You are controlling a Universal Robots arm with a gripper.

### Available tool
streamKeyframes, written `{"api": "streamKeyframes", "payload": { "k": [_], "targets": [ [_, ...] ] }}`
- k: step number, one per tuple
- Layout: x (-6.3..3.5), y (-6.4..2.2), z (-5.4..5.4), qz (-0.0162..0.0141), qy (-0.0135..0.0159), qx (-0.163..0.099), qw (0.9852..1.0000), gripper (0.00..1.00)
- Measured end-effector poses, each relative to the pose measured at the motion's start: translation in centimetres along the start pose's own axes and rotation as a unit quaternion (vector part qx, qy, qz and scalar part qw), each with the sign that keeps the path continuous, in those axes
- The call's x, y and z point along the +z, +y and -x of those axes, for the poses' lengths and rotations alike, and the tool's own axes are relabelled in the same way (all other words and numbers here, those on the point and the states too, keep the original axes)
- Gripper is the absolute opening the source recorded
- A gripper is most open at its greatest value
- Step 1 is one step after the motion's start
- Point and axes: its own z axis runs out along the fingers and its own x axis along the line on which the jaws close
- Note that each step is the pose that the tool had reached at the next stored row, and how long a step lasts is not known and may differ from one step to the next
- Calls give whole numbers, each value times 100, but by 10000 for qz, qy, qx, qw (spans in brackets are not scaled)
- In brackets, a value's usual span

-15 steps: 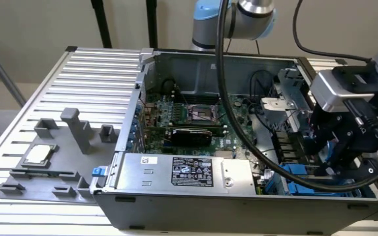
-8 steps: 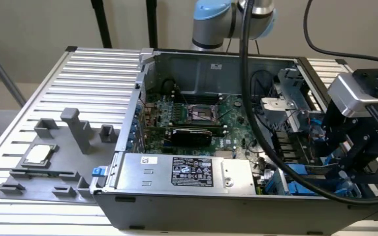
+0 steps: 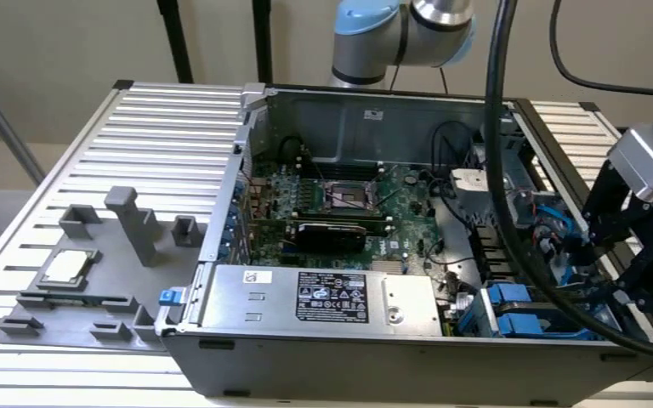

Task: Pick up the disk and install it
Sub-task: 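Insert the first disk wire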

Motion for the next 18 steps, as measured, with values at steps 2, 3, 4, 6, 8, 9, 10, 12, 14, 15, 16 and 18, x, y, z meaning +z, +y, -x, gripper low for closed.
{"api": "streamKeyframes", "payload": {
  "k": [2, 3, 4, 6, 8, 9, 10, 12, 14, 15, 16, 18],
  "targets": [
    [-1, -12, -1, 4, -9, -48, 10000, 100],
    [1, -13, -1, 7, -10, -82, 10000, 100],
    [3, -13, -2, 11, -11, -126, 9999, 100],
    [14, -15, -3, 21, -9, -219, 9998, 100],
    [30, -15, -5, 28, -16, -302, 9995, 100],
    [37, -16, -5, 31, -21, -339, 9994, 100],
    [44, -16, -6, 33, -28, -371, 9993, 100],
    [58, -16, -9, 34, -51, -425, 9991, 100],
    [71, -17, -14, 33, -77, -461, 9989, 100],
    [76, -17, -18, 31, -93, -475, 9988, 100],
    [80, -18, -22, 26, -112, -485, 9988, 100],
    [88, -16, -34, 12, -156, -501, 9986, 100]
  ]
}}
